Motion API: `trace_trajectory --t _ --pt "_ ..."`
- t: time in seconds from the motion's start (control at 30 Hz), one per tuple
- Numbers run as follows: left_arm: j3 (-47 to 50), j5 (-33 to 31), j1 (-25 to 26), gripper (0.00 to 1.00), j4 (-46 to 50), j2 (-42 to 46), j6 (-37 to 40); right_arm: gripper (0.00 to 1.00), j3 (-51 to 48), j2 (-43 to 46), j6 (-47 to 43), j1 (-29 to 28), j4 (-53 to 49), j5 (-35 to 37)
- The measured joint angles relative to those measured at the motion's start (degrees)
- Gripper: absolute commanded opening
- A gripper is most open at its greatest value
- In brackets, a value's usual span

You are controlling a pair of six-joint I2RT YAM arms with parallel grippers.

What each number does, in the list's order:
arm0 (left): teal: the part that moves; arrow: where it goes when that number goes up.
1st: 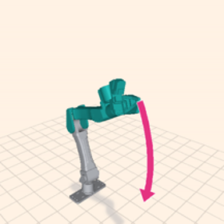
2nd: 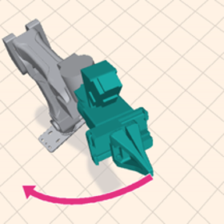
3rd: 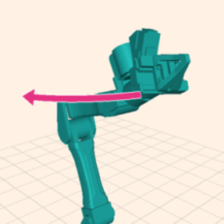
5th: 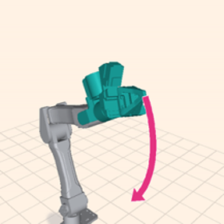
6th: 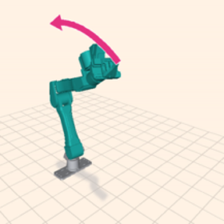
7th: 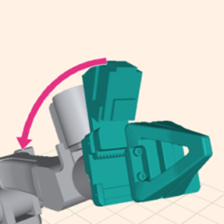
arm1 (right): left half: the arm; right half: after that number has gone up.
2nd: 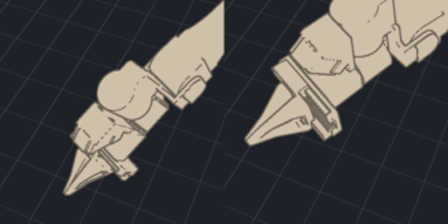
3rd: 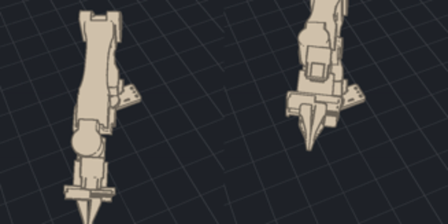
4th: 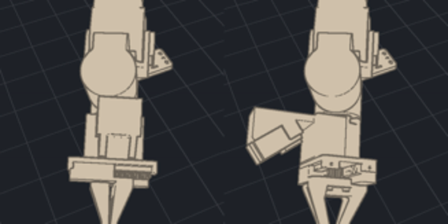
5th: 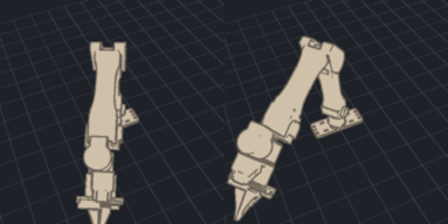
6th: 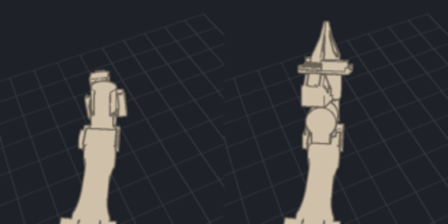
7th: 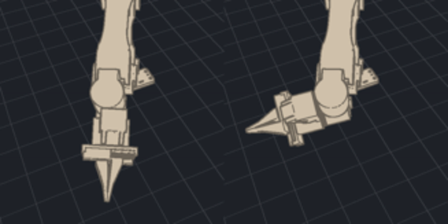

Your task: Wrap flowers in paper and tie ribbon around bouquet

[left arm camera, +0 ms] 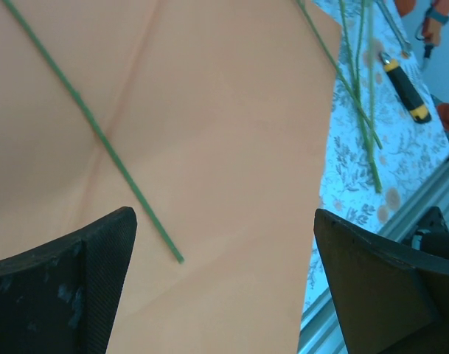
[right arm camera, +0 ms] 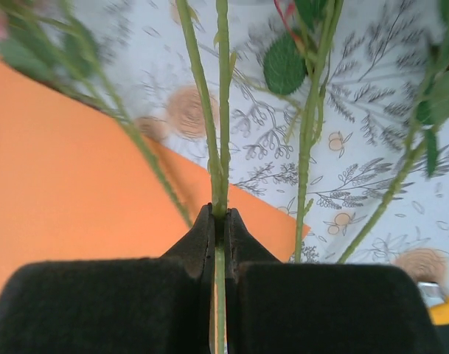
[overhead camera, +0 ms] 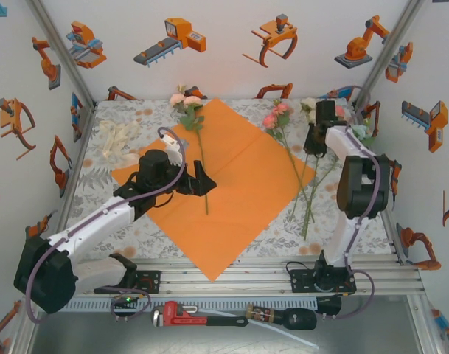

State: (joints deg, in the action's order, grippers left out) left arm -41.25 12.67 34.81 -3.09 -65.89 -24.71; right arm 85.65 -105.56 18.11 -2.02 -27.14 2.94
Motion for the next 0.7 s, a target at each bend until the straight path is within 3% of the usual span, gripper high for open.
trace_trajectory --t 0.13,0.3,0.47,0.7 --pt "0.00 -5.97 0.00 0.98 2.40 2.03 0.02 0.01 4.85 4.48 -0.17 -4.52 -0.02 0.11" --pt "0.00 -13.05 0.00 0.98 5.31 5.01 0.02 0.01 12.31 3.06 0.55 -15.65 1.25 -0.96" --pt "0.00 -16.41 -0.02 0.98 7.85 6.21 0.02 0.01 26.18 -9.57 3.89 -25.53 3.04 -4.37" --pt "0.00 -17.79 -0.02 0.99 9.60 8.09 -0.02 0.02 45.59 -32.57 12.31 -30.36 1.86 -8.15"
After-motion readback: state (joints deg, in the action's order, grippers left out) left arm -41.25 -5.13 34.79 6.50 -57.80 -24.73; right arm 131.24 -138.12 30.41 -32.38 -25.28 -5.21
